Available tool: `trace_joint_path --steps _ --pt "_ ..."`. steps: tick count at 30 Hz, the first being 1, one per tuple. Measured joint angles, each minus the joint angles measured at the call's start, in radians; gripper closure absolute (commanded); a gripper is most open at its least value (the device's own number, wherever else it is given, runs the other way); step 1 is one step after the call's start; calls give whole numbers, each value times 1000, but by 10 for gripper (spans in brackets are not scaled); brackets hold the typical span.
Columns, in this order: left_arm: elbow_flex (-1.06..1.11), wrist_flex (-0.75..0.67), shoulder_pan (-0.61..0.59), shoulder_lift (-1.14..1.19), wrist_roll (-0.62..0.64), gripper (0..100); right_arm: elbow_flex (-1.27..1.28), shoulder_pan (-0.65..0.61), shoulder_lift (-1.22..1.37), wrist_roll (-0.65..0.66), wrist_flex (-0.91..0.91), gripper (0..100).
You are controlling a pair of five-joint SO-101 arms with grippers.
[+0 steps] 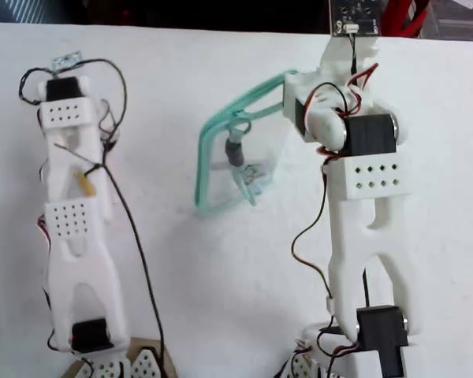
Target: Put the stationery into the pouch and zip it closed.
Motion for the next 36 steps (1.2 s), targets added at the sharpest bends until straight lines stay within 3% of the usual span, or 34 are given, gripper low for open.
trace_joint_path --steps 5,11,16,21,24,29,36 --pt "318 0 55 -287 2 954 0 0 0 0 0 980" --pt "608 -11 150 -810 0 950 0 0 0 0 0 980" --pt "804 -146 103 -1085 0 806 0 0 0 0 0 980" --pt "1043 -354 8 -996 0 801 0 0 0 0 0 980" --pt "1065 -443 -21 -872 0 801 0 0 0 0 0 980" --pt "962 -446 -48 -661 37 802 0 0 0 0 0 980" --pt "695 -344 -86 -382 86 804 0 0 0 0 0 980"
